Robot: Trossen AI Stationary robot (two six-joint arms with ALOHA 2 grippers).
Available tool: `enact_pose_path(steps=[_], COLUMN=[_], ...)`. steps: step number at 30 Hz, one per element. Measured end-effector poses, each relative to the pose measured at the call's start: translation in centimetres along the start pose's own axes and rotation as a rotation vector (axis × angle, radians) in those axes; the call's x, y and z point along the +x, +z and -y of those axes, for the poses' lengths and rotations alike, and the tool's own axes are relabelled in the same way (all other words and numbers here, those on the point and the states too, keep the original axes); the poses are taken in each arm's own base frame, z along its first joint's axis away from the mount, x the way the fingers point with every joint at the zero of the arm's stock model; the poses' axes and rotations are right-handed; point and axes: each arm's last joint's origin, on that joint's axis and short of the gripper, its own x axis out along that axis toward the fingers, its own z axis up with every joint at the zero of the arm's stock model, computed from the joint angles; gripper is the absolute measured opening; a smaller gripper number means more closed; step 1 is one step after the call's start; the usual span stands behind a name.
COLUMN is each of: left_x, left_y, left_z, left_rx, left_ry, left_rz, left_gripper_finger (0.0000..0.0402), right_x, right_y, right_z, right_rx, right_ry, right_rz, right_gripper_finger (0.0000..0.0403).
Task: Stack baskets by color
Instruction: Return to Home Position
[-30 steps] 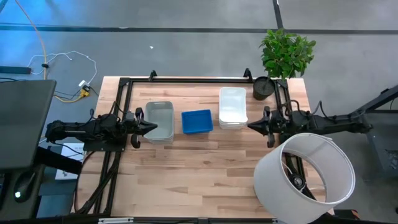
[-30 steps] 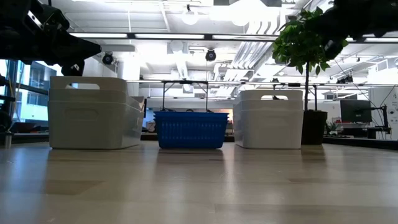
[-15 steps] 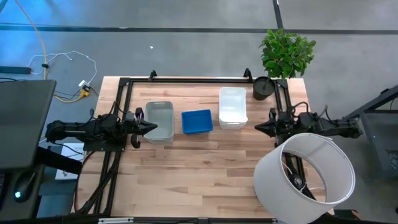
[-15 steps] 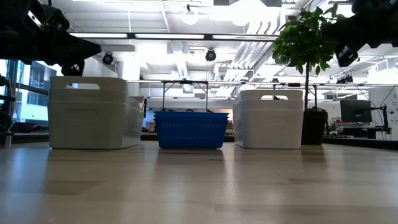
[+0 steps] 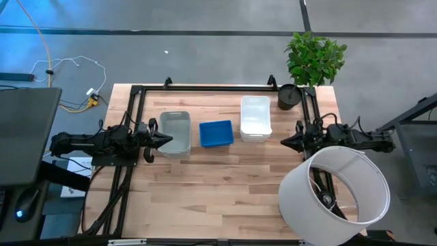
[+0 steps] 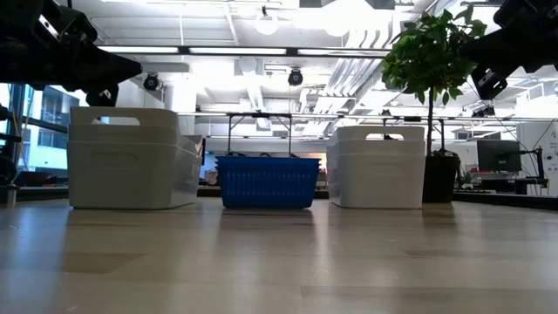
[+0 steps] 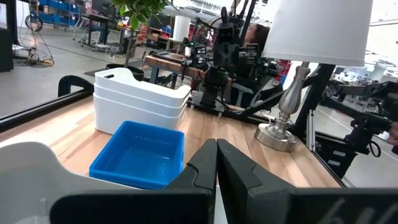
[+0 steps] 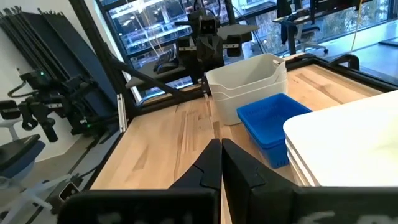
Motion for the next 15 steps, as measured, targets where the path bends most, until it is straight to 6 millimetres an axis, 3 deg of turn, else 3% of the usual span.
enact_pose_path(steps=[15], left_x=[0.0], left_y=[-0.01], left_z=[0.0], left_rx=[0.0], left_ry=[0.0], left_rz=[-0.001], left_gripper_finger=[0.0], right_x=[0.02], right_y=[0.16], right_z=[0.12], right_rx=[-0.033], right_ry=[-0.049], right_rz=[0.026], right_gripper_finger=[0.0])
